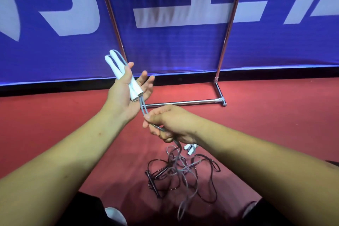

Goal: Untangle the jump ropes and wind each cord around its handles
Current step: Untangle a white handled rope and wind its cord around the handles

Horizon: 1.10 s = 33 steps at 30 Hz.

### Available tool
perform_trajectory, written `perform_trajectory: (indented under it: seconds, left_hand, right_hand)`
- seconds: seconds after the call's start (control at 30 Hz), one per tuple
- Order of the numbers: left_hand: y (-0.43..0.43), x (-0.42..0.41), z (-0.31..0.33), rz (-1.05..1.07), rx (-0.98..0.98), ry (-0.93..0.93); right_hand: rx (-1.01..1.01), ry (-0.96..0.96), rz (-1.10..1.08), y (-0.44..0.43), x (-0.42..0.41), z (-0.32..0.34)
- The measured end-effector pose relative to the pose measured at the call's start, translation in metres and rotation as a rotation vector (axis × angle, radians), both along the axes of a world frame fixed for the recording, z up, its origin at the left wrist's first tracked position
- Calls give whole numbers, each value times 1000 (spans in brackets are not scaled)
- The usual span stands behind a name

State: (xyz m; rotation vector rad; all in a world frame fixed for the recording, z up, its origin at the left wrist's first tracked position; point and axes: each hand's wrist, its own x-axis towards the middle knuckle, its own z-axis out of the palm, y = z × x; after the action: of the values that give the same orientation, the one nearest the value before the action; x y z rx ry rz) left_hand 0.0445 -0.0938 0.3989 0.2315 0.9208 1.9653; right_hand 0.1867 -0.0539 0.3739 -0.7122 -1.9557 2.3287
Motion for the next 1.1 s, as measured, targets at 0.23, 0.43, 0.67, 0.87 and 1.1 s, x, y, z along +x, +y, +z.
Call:
perform_trajectory:
  seconds: [0.23,0.43,0.67,0.87,1.1]
  left_hand:
    - [6,-1,-6,178,-249,422]
    - [5,5,-8,209,-507,890]
    - [0,17,-13,-350,-736,985]
    - [-9,22,-6,-721,-633,850]
    - [-11,22,6,-896,-626,759]
  right_hand:
    - [86,-91,19,4,5,28]
    - [452,-218,128,28,22,47]
    - [1062,-115,98,61,30,61]
    - [1110,-94,-41,88,44,62]
    - [1146,-33,-128,100,51,60]
